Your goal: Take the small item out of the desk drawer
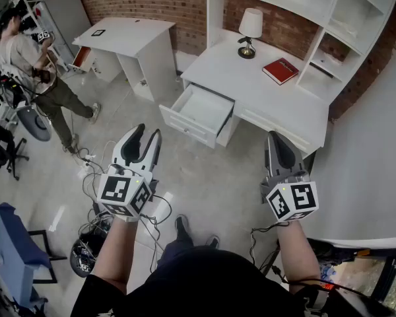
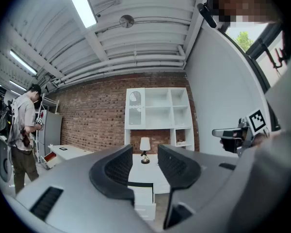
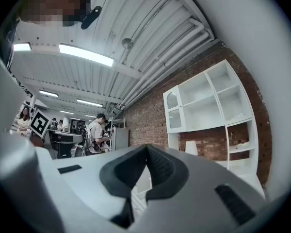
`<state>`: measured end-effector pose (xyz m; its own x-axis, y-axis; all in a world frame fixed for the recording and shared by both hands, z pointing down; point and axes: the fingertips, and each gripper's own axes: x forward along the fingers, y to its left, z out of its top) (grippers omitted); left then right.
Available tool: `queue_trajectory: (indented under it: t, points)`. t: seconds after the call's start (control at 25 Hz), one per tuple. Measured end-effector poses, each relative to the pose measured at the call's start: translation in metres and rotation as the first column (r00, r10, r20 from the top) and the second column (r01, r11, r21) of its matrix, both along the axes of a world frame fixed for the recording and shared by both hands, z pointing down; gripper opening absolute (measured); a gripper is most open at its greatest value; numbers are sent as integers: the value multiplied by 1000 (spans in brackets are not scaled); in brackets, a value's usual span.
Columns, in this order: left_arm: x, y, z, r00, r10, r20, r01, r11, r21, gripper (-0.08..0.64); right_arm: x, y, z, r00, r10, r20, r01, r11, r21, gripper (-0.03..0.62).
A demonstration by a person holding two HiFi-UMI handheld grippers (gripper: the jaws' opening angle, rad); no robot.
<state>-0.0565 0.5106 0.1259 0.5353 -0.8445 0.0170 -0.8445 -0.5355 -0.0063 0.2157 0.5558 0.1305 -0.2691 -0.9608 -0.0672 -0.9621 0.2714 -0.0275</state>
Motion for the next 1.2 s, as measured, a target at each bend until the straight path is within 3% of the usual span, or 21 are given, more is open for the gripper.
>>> queue_trajectory:
  t: [0.4,0.6,0.68,0.76,0.84,1.2]
  points:
    - [-33,-18,-4,1000,-26,-2,26,1000,17,160,-19,-15,-9,1000,28,-13,-28,1000,10,0]
    - [-57,-46,-10,998,-55,-6,56,997,47,160,-20,-37,-19,996,90,-22,-90,995,33,2]
    - [-72,-62,-10,996,-85,-6,85,994,63,160,-20,-52,-19,992,118,-34,-117,993,25,6]
    - [-92,-77,-9,994,-109,-4,109,992,70,161,-22,-65,-19,987,150,-53,-149,989,17,75]
    - [-113,-92,-9,992,-123,-3,122,990,70,166,-29,-77,-22,982,174,-71,-173,985,18,103]
    - [-205,-141,-3,990,-128,-62,131,991,40,216,-81,-119,-25,975,207,-83,-207,978,9,123]
